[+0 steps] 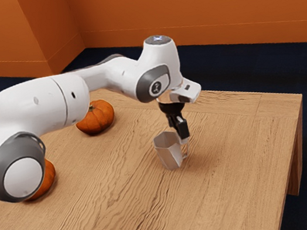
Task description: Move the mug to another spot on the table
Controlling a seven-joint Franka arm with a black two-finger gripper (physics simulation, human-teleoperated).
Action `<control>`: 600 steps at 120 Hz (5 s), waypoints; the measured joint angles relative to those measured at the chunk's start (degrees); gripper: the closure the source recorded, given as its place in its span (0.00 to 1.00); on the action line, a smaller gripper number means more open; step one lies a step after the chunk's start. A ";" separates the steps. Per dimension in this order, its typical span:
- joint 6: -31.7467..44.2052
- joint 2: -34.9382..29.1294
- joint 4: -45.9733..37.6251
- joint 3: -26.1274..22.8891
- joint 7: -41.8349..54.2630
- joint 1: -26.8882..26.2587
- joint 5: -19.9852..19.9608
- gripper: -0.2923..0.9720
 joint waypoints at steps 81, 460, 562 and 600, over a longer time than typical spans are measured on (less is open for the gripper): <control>3.87 1.17 -2.33 -2.37 1.57 -0.16 5.46 0.26; -33.37 -0.47 -6.18 -0.46 -18.67 1.95 13.64 0.79; -30.35 -0.46 -6.22 0.65 -21.89 2.47 8.64 0.24; -19.93 -1.42 -6.55 4.92 -22.91 2.45 3.60 0.23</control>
